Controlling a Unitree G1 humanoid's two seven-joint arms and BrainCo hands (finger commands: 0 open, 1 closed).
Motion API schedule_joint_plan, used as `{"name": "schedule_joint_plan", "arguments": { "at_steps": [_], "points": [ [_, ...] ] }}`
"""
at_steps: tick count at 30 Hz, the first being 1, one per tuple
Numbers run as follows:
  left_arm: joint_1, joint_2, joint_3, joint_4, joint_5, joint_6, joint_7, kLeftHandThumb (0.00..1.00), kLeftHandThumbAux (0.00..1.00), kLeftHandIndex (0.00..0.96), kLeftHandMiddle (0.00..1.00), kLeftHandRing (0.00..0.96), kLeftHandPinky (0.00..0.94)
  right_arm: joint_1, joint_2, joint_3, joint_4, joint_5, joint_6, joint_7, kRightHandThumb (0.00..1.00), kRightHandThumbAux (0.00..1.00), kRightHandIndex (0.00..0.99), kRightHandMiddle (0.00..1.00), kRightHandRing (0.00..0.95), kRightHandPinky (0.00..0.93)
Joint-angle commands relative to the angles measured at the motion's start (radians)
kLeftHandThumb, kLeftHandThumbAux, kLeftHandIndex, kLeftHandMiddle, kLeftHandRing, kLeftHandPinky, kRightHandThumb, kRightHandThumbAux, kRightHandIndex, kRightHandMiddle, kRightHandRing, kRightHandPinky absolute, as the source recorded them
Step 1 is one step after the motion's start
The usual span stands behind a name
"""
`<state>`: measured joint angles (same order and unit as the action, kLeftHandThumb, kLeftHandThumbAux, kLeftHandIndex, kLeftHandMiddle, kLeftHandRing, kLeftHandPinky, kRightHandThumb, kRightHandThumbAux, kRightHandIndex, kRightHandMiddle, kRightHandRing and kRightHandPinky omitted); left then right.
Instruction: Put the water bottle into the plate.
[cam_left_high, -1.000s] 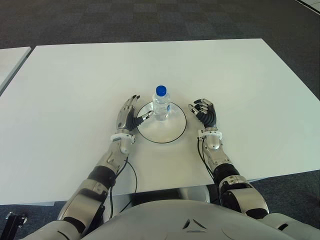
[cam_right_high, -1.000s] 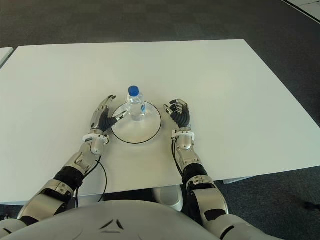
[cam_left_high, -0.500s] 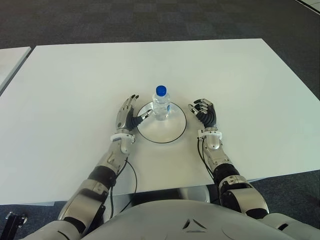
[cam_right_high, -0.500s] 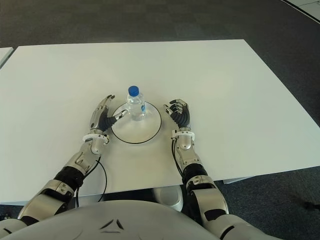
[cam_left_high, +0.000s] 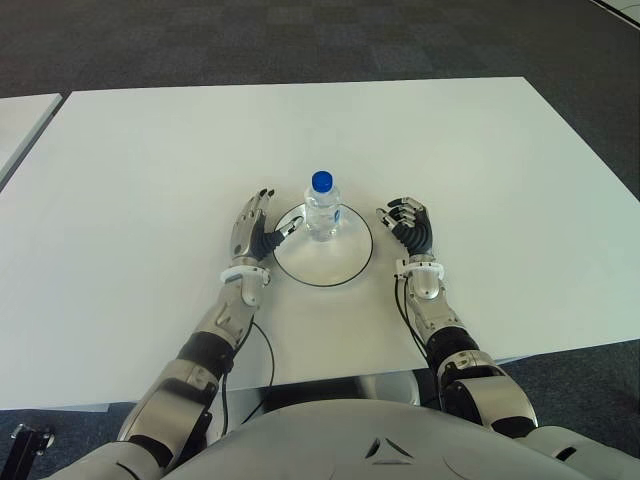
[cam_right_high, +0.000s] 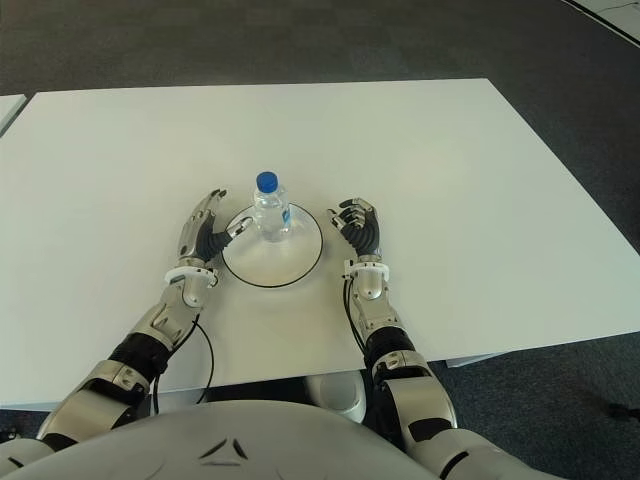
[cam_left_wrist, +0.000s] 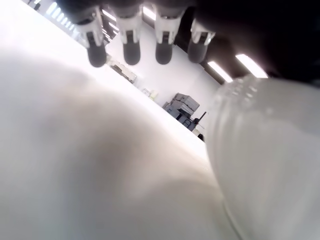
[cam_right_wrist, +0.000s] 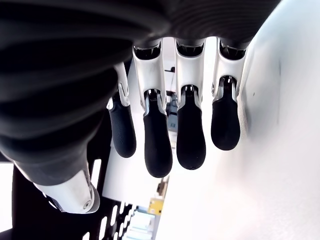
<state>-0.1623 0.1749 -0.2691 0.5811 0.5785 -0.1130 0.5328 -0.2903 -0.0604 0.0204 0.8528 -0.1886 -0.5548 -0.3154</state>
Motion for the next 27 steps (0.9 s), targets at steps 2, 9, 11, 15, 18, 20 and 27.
{"name": "schedule_joint_plan", "arguments": {
  "at_steps": [2, 9, 11, 15, 18, 20, 27],
  "points": [
    [0.025, -0.026, 0.047, -0.027, -0.055, 0.002, 0.009, 0.593, 0.229, 0.000, 0.000, 0.000, 0.000, 0.010, 0.004, 0.004, 0.014, -0.008, 0.016, -0.003, 0.707, 0.728, 0.433, 0.618, 0.632, 0.642],
    [0.021, -0.092, 0.170, 0.035, -0.216, -0.199, 0.094, 0.393, 0.547, 0.000, 0.000, 0.000, 0.033, 0.011, 0.004, 0.002, 0.011, -0.007, 0.017, -0.002, 0.708, 0.728, 0.434, 0.624, 0.637, 0.648],
    [0.015, -0.109, 0.208, 0.065, -0.253, -0.260, 0.123, 0.344, 0.626, 0.000, 0.001, 0.011, 0.076, 0.011, 0.004, 0.001, 0.011, -0.004, 0.018, 0.001, 0.708, 0.728, 0.434, 0.624, 0.637, 0.646],
    [0.010, -0.106, 0.260, 0.128, -0.294, -0.355, 0.147, 0.268, 0.732, 0.000, 0.018, 0.037, 0.117, 0.009, 0.005, 0.000, 0.012, -0.001, 0.020, 0.005, 0.708, 0.728, 0.434, 0.621, 0.634, 0.643],
    [-0.003, -0.094, 0.319, 0.190, -0.349, -0.416, 0.147, 0.197, 0.815, 0.054, 0.059, 0.067, 0.126, 0.007, 0.004, -0.001, 0.015, 0.001, 0.019, 0.009, 0.708, 0.728, 0.434, 0.619, 0.631, 0.642],
    [-0.019, -0.090, 0.352, 0.226, -0.381, -0.435, 0.140, 0.162, 0.864, 0.100, 0.087, 0.087, 0.141, 0.006, 0.003, -0.001, 0.017, 0.000, 0.018, 0.010, 0.708, 0.728, 0.434, 0.619, 0.631, 0.643],
    [-0.042, -0.101, 0.411, 0.270, -0.442, -0.465, 0.117, 0.015, 0.987, 0.253, 0.208, 0.193, 0.235, 0.003, 0.001, 0.002, 0.020, -0.006, 0.021, 0.005, 0.708, 0.728, 0.434, 0.626, 0.639, 0.650]
  ]
}}
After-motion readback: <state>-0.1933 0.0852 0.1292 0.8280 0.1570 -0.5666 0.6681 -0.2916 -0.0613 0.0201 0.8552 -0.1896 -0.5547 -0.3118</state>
